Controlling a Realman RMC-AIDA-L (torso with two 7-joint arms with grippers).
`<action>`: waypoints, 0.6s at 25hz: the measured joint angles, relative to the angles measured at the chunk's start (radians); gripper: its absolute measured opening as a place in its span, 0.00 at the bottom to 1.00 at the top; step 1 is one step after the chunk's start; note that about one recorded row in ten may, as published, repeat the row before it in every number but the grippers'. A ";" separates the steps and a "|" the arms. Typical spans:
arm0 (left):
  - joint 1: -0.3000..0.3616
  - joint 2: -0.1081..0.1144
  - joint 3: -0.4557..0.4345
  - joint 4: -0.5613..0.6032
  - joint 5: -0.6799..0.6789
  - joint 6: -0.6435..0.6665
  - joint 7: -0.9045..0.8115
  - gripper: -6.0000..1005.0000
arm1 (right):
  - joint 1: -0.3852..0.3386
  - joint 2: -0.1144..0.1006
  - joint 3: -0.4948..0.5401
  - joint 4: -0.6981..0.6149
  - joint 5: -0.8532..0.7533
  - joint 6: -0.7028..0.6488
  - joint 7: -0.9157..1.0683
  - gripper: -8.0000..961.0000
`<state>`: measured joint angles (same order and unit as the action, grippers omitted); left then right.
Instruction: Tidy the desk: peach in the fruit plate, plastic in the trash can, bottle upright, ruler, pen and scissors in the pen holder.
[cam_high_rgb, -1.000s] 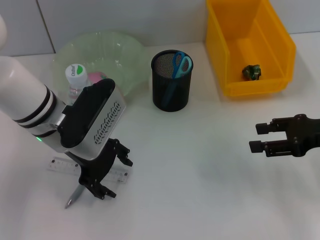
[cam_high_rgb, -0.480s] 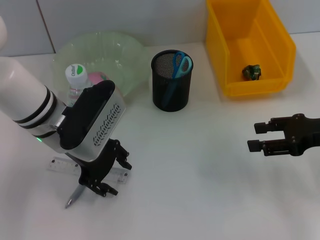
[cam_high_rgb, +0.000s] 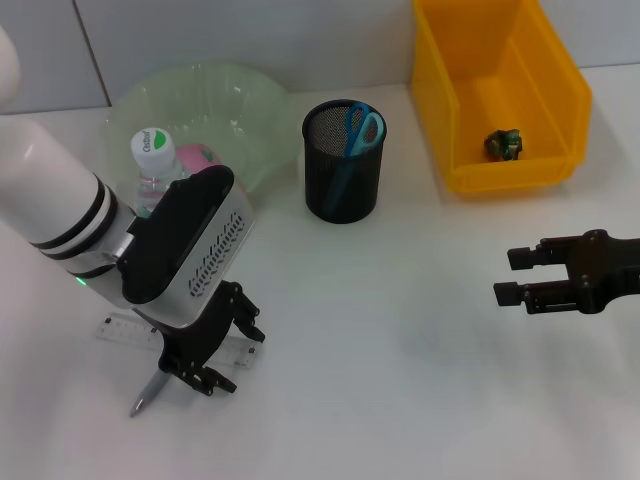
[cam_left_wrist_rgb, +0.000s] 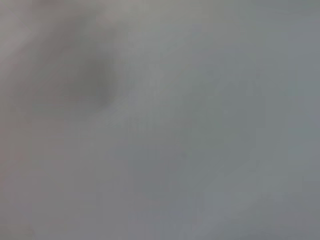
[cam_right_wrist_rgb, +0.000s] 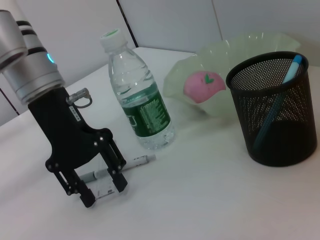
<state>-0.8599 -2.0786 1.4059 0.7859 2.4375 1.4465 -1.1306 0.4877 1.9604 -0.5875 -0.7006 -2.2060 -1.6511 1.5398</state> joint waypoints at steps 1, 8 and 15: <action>0.000 0.000 0.000 0.000 0.000 0.000 0.000 0.61 | 0.000 0.000 0.000 0.000 0.000 0.000 0.000 0.72; -0.006 0.000 0.008 0.002 0.002 0.005 0.002 0.61 | 0.000 0.000 0.000 0.000 -0.001 0.002 -0.002 0.72; -0.012 0.000 0.013 -0.001 -0.001 0.006 0.038 0.56 | 0.000 0.000 0.000 0.001 -0.001 0.006 -0.003 0.72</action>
<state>-0.8722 -2.0785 1.4189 0.7852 2.4366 1.4525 -1.0926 0.4879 1.9604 -0.5875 -0.6998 -2.2075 -1.6451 1.5366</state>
